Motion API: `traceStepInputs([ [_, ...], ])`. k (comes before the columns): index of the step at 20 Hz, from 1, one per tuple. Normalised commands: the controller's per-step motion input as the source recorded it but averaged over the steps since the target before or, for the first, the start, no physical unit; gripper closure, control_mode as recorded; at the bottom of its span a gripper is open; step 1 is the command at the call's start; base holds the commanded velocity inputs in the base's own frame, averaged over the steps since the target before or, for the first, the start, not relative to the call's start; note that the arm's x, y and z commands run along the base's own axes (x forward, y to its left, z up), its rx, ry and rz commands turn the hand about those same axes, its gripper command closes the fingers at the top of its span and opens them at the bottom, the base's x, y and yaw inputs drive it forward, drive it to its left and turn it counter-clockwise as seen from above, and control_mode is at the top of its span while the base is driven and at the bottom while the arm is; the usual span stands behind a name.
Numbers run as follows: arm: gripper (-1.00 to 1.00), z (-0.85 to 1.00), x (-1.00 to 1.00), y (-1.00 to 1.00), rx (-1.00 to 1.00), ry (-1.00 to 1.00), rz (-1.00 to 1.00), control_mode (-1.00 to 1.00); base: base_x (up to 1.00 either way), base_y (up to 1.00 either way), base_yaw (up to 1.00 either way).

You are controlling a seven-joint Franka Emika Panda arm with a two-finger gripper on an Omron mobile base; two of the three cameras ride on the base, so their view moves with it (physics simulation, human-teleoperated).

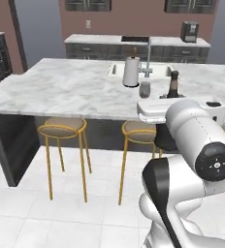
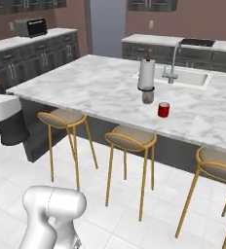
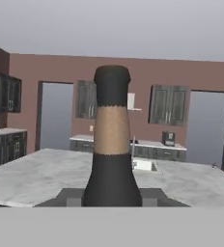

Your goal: Open the cabinet directly in front. Then move the liquor and the mug to the dining counter with the jar on it.

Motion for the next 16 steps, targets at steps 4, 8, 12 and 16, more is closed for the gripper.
traceStepInputs([
  [4, 1.0, 0.0, 0.0, 0.0, 0.0, 0.0, 0.0, 1.0, 0.0, 0.15, -0.59],
  [8, 1.0, 0.0, 0.0, 0.0, 0.0, 0.0, 0.0, 1.0, 0.0, 0.0, -0.14],
  [12, 1.0, 0.0, 0.0, 0.0, 0.0, 0.0, 0.0, 1.0, 0.0, 0.05, 0.0],
  [16, 1.0, 0.0, 0.0, 0.0, 0.0, 0.0, 0.0, 1.0, 0.01, 0.85, -0.06],
])
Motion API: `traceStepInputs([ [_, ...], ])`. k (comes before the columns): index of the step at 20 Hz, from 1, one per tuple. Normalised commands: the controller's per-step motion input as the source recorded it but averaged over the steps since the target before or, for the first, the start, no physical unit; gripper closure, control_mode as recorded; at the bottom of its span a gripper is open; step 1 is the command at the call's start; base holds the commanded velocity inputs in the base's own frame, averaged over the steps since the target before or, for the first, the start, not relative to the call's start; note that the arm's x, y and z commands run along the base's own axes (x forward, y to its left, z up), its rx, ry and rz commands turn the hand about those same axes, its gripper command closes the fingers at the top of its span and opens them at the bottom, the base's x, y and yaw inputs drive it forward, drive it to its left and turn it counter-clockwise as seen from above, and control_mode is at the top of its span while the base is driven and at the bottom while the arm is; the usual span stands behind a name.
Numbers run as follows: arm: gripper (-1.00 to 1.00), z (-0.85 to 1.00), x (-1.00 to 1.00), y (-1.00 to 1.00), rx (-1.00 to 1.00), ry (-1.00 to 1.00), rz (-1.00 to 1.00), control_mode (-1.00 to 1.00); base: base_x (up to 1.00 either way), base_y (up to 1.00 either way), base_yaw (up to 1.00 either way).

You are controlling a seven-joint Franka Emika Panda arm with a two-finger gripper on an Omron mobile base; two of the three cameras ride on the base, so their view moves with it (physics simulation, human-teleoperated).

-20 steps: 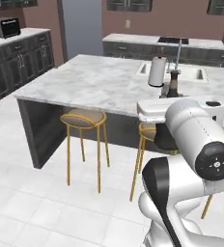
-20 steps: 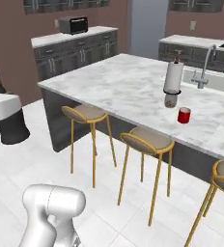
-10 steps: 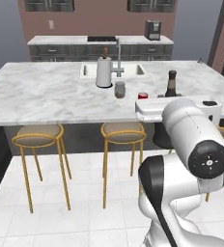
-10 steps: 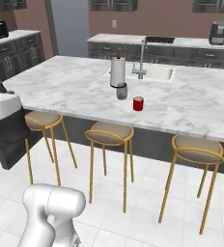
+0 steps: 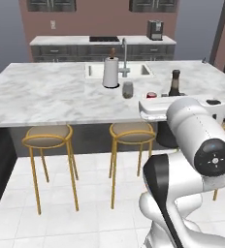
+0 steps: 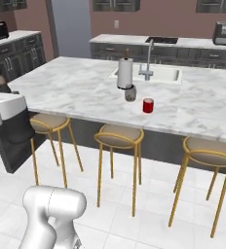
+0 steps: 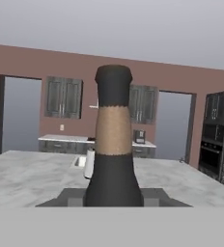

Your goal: Open the cabinet directly in front. Then move the liquor and the mug to the dining counter with the jar on it.

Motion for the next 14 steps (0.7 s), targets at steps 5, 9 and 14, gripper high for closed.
traceStepInputs([
  [5, 1.0, 0.0, 0.0, 0.0, 0.0, 0.0, 0.0, 1.0, 0.12, 0.99, -0.11],
  [9, 1.0, 0.0, 0.0, 0.0, 0.0, 0.0, 0.0, 1.0, 0.18, 0.73, -0.14],
  [14, 1.0, 0.0, 0.0, 0.0, 0.0, 0.0, 0.0, 1.0, 0.3, 0.08, -0.04],
])
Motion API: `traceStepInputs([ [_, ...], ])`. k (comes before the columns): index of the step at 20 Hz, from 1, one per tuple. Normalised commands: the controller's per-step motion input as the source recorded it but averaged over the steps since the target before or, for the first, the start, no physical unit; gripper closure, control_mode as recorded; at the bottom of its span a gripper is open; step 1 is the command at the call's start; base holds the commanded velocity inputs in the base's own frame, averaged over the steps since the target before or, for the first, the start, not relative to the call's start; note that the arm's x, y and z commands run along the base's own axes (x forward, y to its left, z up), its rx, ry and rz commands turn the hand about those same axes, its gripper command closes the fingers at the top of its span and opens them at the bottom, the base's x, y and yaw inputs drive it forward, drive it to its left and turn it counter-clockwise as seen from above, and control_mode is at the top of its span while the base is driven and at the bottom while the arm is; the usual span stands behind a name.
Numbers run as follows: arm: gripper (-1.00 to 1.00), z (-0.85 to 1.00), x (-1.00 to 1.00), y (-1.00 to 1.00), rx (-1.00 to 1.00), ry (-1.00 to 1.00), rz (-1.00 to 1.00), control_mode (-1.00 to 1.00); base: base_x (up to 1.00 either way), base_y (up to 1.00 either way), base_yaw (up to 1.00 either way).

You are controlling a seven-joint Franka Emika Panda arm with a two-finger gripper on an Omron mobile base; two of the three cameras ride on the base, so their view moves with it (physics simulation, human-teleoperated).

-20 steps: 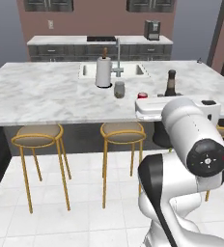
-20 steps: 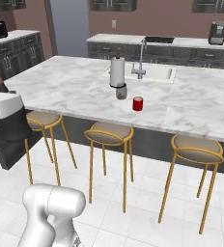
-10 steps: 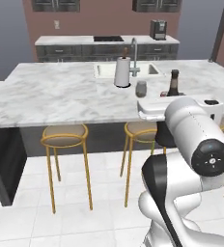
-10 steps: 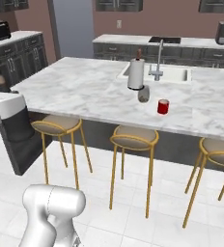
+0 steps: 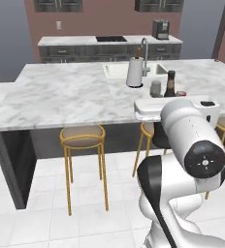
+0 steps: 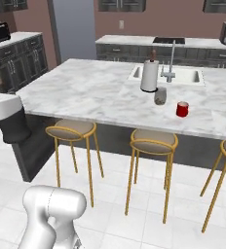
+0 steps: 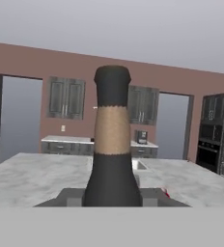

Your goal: Open the cabinet directly in front. Then move the liquor and the mug to the dining counter with the jar on it.

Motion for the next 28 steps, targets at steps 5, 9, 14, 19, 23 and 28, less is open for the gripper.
traceStepInputs([
  [5, 1.0, 0.0, 0.0, 0.0, 0.0, 0.0, 0.0, 1.0, 0.57, 0.0, -0.02],
  [9, 1.0, 0.0, 0.0, 0.0, 0.0, 0.0, 0.0, 1.0, 0.86, 0.07, -0.04],
  [14, 1.0, 0.0, 0.0, 0.0, 0.0, 0.0, 0.0, 1.0, 0.78, 0.17, -0.05],
  [19, 1.0, 0.0, 0.0, 0.0, 0.0, 0.0, 0.0, 1.0, 0.73, 0.1, -0.05],
  [23, 1.0, 0.0, 0.0, 0.0, 0.0, 0.0, 0.0, 1.0, 0.66, 0.04, -0.04],
  [28, 1.0, 0.0, 0.0, 0.0, 0.0, 0.0, 0.0, 1.0, 0.62, 0.0, 0.0],
])
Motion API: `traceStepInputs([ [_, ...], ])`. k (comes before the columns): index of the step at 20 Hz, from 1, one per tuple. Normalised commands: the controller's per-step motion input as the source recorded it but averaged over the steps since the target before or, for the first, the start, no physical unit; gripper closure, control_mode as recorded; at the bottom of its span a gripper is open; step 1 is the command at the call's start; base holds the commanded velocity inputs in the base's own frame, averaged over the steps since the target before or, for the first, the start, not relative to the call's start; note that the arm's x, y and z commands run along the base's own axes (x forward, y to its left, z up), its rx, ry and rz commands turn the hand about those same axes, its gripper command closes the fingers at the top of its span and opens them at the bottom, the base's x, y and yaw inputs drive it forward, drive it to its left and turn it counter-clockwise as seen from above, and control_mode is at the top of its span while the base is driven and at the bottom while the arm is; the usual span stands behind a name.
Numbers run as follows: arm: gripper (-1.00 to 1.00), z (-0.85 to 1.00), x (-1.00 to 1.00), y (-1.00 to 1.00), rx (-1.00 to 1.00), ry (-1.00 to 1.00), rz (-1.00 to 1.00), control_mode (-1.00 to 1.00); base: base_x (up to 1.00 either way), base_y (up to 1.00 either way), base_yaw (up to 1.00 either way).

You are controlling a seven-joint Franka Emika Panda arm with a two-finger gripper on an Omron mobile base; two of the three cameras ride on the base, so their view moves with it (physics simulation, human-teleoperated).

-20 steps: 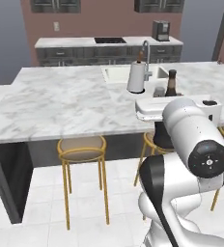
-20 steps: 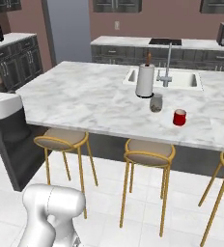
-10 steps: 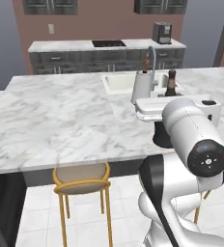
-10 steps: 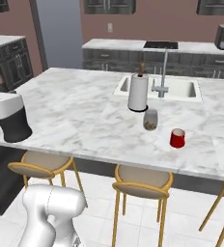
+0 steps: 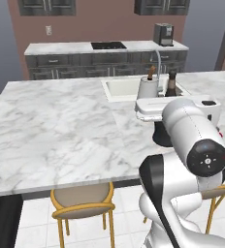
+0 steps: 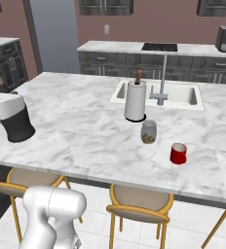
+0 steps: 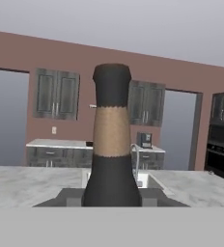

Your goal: Open the cabinet directly in front. Then move the liquor and the mug to the dining counter with the jar on it.

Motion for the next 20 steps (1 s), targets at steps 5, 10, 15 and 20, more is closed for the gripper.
traceStepInputs([
  [5, 1.0, 0.0, 0.0, 0.0, 0.0, 0.0, 0.0, 1.0, 0.65, 0.0, 0.0],
  [10, 1.0, -0.06, 0.37, -0.06, 0.0, 0.05, 0.0, -1.0, 0.37, 0.0, 0.0],
  [15, 1.0, -0.23, 1.0, -0.25, 0.0, 0.16, 0.01, -1.0, 0.0, 0.0, 0.0],
  [20, 1.0, -0.48, 0.69, -0.43, 0.0, 0.05, 0.11, -1.0, 0.0, 0.0, 0.0],
])
